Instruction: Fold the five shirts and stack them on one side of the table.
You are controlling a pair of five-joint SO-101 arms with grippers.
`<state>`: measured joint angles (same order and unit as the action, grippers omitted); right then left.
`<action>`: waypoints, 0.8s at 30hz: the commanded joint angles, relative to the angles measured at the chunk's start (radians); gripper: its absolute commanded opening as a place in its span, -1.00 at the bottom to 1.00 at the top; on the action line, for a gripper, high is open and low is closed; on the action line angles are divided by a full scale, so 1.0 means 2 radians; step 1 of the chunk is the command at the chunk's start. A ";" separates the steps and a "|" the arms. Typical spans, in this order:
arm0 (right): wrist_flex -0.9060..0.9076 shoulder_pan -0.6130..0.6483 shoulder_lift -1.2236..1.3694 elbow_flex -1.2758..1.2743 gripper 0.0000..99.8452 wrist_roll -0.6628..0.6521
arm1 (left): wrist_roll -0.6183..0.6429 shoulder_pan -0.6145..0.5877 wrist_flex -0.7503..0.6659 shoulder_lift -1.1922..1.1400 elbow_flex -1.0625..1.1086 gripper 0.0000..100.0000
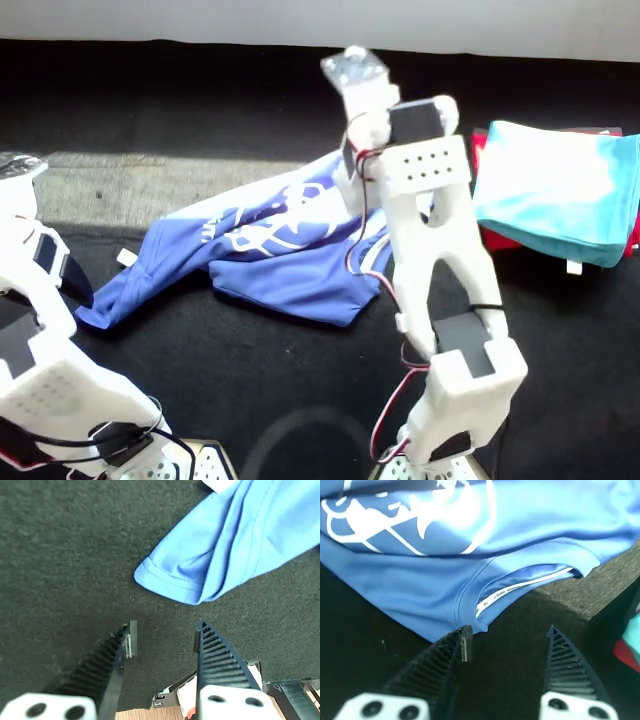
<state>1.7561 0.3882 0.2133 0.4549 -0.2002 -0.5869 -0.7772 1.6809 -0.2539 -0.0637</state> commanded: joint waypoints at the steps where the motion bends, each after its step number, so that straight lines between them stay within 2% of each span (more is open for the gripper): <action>1: -0.016 0.040 -0.043 -0.084 -0.54 -0.003 | -0.005 -0.004 -0.013 0.058 0.039 -0.61; 9: -0.161 0.129 -0.055 -0.276 -0.54 -0.002 | -0.005 -0.029 -0.094 0.131 0.163 -0.61; 13: -0.227 0.142 -0.054 -0.336 -0.54 -0.002 | -0.005 -0.045 -0.103 0.141 0.187 -0.61; 19: -0.266 0.161 -0.053 -0.387 -0.54 -0.002 | -0.005 -0.047 -0.104 0.140 0.197 -0.61; 24: -0.328 0.155 -0.052 -0.436 -0.54 -0.004 | -0.005 -0.046 -0.105 0.140 0.197 -0.61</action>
<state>1.1638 0.7043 0.1657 -0.3767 -0.2002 -0.5915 -0.8661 1.4814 -0.0192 0.3276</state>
